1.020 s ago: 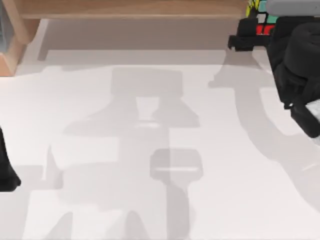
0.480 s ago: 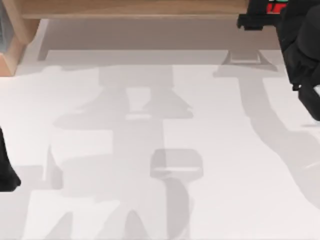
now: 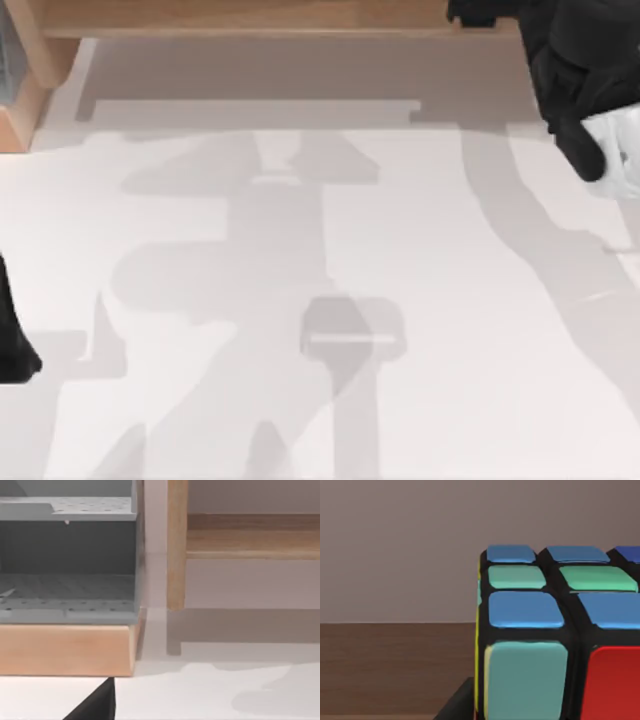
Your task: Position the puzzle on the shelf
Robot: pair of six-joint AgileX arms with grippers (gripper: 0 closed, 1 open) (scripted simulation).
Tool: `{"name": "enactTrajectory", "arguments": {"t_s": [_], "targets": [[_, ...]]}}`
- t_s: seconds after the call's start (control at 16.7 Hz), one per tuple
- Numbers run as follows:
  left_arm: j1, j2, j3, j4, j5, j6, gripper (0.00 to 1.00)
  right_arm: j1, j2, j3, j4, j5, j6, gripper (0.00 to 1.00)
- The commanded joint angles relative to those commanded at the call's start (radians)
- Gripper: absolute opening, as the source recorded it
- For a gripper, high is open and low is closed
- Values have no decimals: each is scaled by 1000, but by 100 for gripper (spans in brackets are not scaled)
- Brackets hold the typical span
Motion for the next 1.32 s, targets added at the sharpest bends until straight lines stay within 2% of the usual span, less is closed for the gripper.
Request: {"name": "enactTrajectory", "arguments": {"t_s": [0.18, 0.48, 1.26, 1.32], "targets": [[0, 0, 0, 0, 0, 0, 100, -13, 74, 88, -57, -15, 3, 0], [0, 0, 0, 0, 0, 0, 100, -16, 83, 97, -66, -20, 0, 0], [0, 0, 0, 0, 0, 0, 100, -16, 83, 97, -66, -20, 0, 98], [0, 0, 0, 0, 0, 0, 100, -16, 83, 97, -66, -20, 0, 100]]}}
